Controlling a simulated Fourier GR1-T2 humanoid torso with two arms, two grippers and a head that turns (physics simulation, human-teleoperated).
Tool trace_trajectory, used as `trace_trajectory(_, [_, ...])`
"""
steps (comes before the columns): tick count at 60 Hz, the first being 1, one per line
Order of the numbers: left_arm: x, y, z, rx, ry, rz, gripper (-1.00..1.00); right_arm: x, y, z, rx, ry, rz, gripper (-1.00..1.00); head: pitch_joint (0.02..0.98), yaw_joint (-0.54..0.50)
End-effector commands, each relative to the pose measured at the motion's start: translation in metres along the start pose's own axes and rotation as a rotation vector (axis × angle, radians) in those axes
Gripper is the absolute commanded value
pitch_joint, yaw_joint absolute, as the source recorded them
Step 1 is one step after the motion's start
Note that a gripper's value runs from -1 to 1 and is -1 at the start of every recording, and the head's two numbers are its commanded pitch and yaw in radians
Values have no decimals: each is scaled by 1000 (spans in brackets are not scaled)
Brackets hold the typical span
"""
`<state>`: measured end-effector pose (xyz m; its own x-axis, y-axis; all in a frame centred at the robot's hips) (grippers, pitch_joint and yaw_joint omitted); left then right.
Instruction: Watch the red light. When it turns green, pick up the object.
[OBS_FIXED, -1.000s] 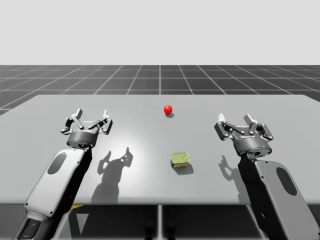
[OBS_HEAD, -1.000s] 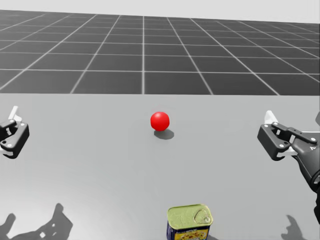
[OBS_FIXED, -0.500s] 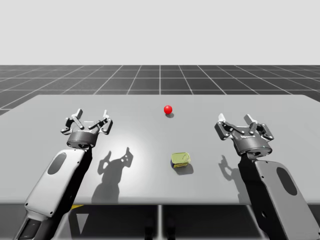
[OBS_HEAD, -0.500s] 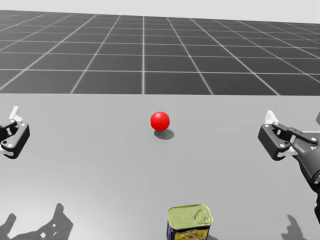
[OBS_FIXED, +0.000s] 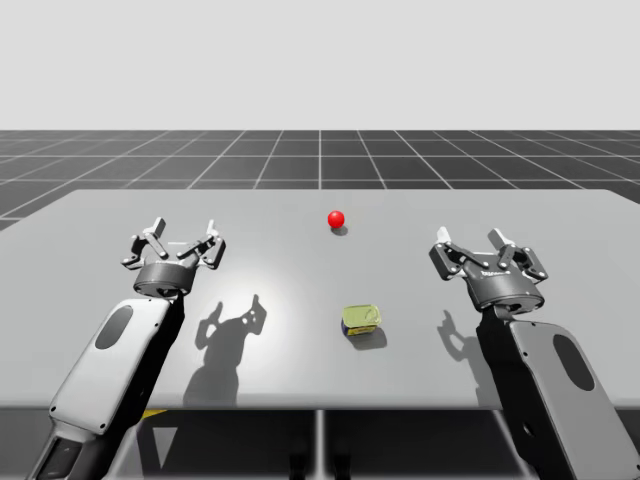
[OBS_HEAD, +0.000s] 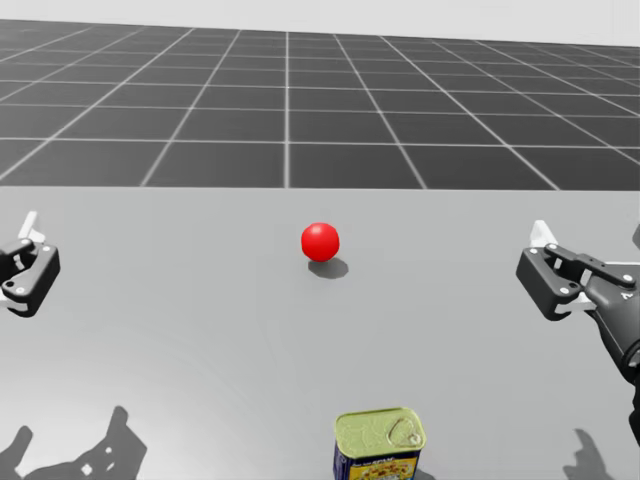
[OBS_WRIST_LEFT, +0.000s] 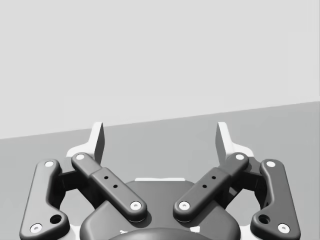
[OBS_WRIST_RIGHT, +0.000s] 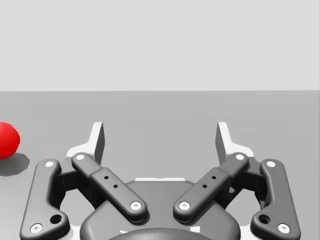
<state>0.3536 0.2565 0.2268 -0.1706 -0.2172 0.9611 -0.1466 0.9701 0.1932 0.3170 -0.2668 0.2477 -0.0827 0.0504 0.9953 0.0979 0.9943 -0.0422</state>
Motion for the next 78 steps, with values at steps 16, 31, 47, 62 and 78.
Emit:
trace_trajectory(16, [0, 0, 0, 0, 0, 0, -1000, 0, 0, 0, -2, -1, 2, -1000, 555, -72])
trace_trajectory(31, [0, 0, 0, 0, 0, 0, -1000, 1, 0, 0, -3, -1, 0, -1000, 611, -83])
trace_trajectory(47, [0, -2, 0, -7, -2, -10, -1000, 1, -1, 0, -2, -1, 2, -1000, 754, -123])
trace_trajectory(62, [0, -5, 1, -20, -4, -26, -1000, 2, 0, 1, 0, -5, 1, -1000, 854, -158])
trace_trajectory(78, [1, -6, 3, -19, -2, -24, -1000, 6, 8, 8, 32, 12, -16, -1000, 864, -161])
